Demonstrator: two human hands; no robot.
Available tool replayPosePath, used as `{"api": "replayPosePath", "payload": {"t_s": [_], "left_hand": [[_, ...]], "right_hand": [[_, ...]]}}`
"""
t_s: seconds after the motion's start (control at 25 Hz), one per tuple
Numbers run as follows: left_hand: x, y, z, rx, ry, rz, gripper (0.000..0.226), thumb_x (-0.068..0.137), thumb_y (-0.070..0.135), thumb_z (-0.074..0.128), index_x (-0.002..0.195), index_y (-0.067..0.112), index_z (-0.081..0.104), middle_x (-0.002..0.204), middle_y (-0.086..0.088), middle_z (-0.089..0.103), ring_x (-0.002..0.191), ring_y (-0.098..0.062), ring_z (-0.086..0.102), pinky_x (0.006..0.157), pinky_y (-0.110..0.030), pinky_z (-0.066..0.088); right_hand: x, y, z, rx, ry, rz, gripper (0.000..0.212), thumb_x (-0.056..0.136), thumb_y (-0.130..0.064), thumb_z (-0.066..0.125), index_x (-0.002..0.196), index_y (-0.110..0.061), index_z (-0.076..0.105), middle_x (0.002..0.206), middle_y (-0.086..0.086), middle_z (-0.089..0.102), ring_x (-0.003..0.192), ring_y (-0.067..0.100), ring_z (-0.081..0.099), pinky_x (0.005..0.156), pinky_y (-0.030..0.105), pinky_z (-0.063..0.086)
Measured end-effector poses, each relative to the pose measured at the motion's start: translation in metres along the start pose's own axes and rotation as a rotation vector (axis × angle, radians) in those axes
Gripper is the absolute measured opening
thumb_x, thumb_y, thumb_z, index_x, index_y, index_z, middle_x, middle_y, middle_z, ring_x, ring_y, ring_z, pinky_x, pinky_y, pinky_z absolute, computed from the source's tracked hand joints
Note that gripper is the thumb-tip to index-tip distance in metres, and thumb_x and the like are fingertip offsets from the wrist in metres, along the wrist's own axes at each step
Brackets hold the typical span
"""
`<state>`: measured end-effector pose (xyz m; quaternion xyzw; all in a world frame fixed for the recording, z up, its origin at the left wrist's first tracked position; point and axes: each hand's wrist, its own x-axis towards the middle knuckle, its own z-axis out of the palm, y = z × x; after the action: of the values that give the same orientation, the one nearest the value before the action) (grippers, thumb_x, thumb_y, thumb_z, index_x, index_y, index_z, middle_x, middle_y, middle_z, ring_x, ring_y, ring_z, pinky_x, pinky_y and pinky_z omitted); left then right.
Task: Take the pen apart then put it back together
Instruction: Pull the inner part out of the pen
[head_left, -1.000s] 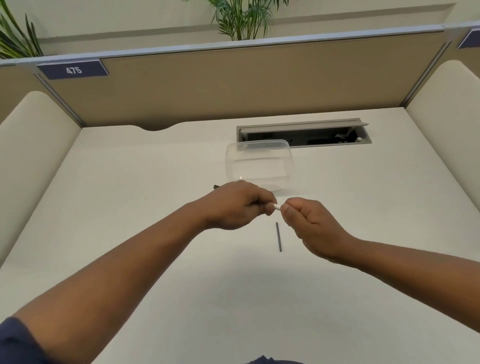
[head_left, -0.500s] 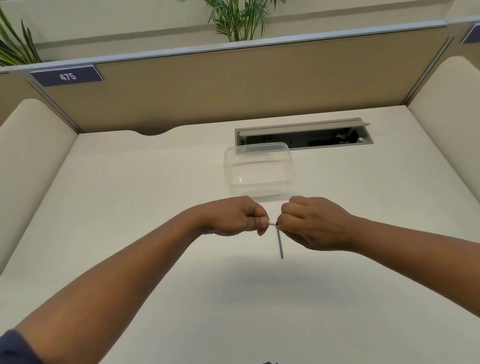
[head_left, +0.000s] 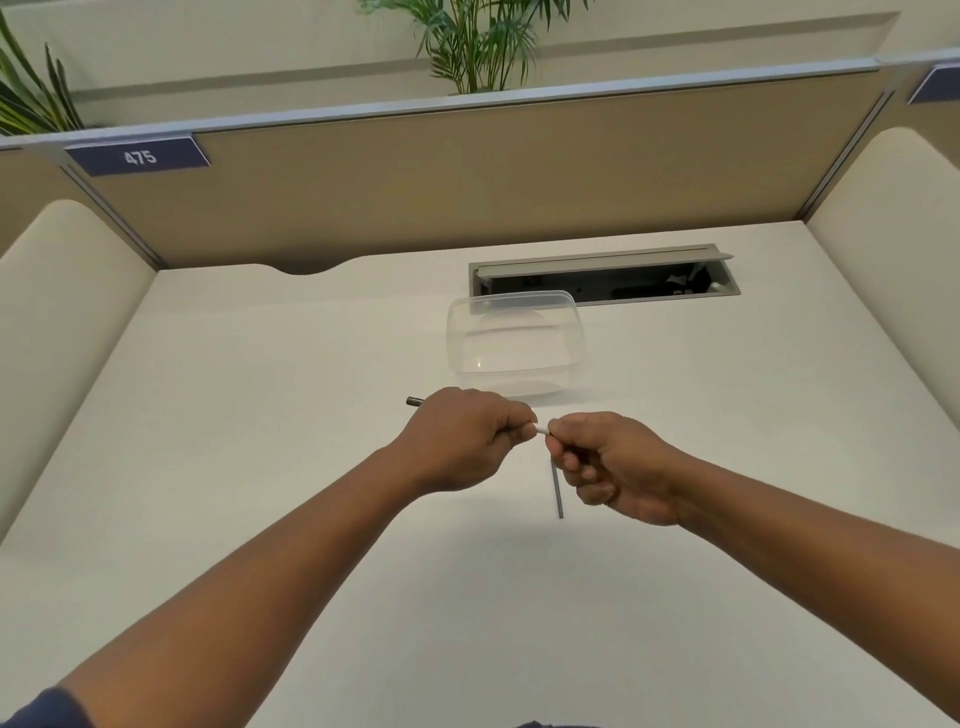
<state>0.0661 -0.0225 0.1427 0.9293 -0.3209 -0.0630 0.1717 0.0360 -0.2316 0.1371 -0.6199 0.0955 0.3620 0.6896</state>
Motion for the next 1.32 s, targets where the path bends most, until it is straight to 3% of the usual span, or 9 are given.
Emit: {"api": "replayPosePath", "payload": {"t_s": [0.16,0.36,0.44,0.64,0.8,0.96,1.08,1.2,1.32], "left_hand": [[-0.002,0.0,-0.01,-0.248,-0.284,-0.19,0.026,0.102,0.045,0.046,0.087,0.034,0.064,0.068,0.016,0.056,0.069,-0.006,0.051,0.07,-0.032,0.045],[-0.008,0.001,-0.016,-0.563,-0.423,-0.204,0.028,0.104,0.035,0.05,0.084,0.026,0.068,0.061,0.022,0.052,0.062,-0.001,0.045,0.064,-0.023,0.036],[-0.007,0.005,-0.013,-0.395,-0.347,-0.204,0.026,0.102,0.043,0.048,0.088,0.033,0.067,0.063,0.019,0.053,0.065,-0.004,0.047,0.067,-0.029,0.043],[-0.009,0.01,-0.004,-0.059,-0.05,-0.011,0.024,0.102,0.041,0.045,0.091,0.028,0.062,0.075,0.01,0.061,0.073,-0.014,0.054,0.067,-0.035,0.048],[-0.009,0.006,0.003,0.112,0.073,0.136,0.028,0.1,0.039,0.043,0.086,0.025,0.063,0.066,0.006,0.056,0.064,-0.018,0.049,0.056,-0.033,0.041],[-0.012,0.007,0.007,0.162,0.081,0.112,0.031,0.1,0.042,0.039,0.085,0.027,0.061,0.063,0.006,0.052,0.061,-0.019,0.047,0.054,-0.032,0.038],[-0.015,0.014,0.002,0.001,-0.087,-0.075,0.025,0.102,0.042,0.045,0.092,0.032,0.065,0.068,0.011,0.055,0.069,-0.013,0.049,0.061,-0.03,0.039],[-0.017,0.016,-0.007,-0.292,-0.285,-0.261,0.026,0.102,0.043,0.047,0.09,0.034,0.068,0.064,0.02,0.055,0.063,-0.002,0.049,0.063,-0.027,0.038],[-0.018,0.016,-0.011,-0.418,-0.279,-0.278,0.026,0.102,0.041,0.049,0.086,0.035,0.068,0.058,0.023,0.054,0.06,-0.002,0.048,0.062,-0.026,0.038]], "right_hand": [[-0.005,0.015,0.009,-0.484,0.151,-0.32,0.038,0.103,-0.028,0.046,0.069,-0.015,0.055,0.058,-0.007,0.04,0.05,0.012,0.029,0.049,0.023,0.025],[-0.005,0.023,-0.013,-1.582,0.24,-1.008,0.025,0.1,-0.029,0.042,0.083,-0.016,0.055,0.074,-0.001,0.052,0.063,0.019,0.043,0.047,0.033,0.039],[-0.004,0.023,-0.016,-1.526,0.278,-0.944,0.024,0.101,-0.029,0.044,0.085,-0.016,0.057,0.075,-0.002,0.054,0.065,0.017,0.044,0.05,0.034,0.04],[-0.02,0.015,0.011,-0.141,0.133,-0.135,0.03,0.101,-0.028,0.051,0.084,-0.009,0.068,0.068,0.001,0.057,0.056,0.012,0.042,0.05,0.025,0.033],[-0.02,0.009,0.01,0.12,0.101,0.045,0.023,0.098,-0.026,0.057,0.089,-0.008,0.067,0.066,0.0,0.056,0.054,0.012,0.041,0.045,0.022,0.03],[-0.017,0.013,0.011,-0.042,0.178,-0.037,0.022,0.099,-0.018,0.057,0.083,-0.007,0.067,0.067,0.003,0.056,0.055,0.012,0.04,0.047,0.022,0.032],[-0.018,0.019,0.017,-0.393,0.308,-0.212,0.025,0.098,-0.021,0.057,0.078,-0.01,0.068,0.065,0.001,0.057,0.05,0.009,0.04,0.049,0.022,0.034],[-0.016,0.03,0.017,-0.891,0.439,-0.584,0.025,0.098,-0.022,0.053,0.081,-0.013,0.068,0.064,-0.003,0.056,0.051,0.01,0.047,0.049,0.022,0.038],[-0.01,0.041,0.004,-1.348,0.504,-0.986,0.028,0.098,-0.027,0.046,0.088,-0.013,0.067,0.073,-0.001,0.06,0.064,0.021,0.049,0.056,0.031,0.041]]}}
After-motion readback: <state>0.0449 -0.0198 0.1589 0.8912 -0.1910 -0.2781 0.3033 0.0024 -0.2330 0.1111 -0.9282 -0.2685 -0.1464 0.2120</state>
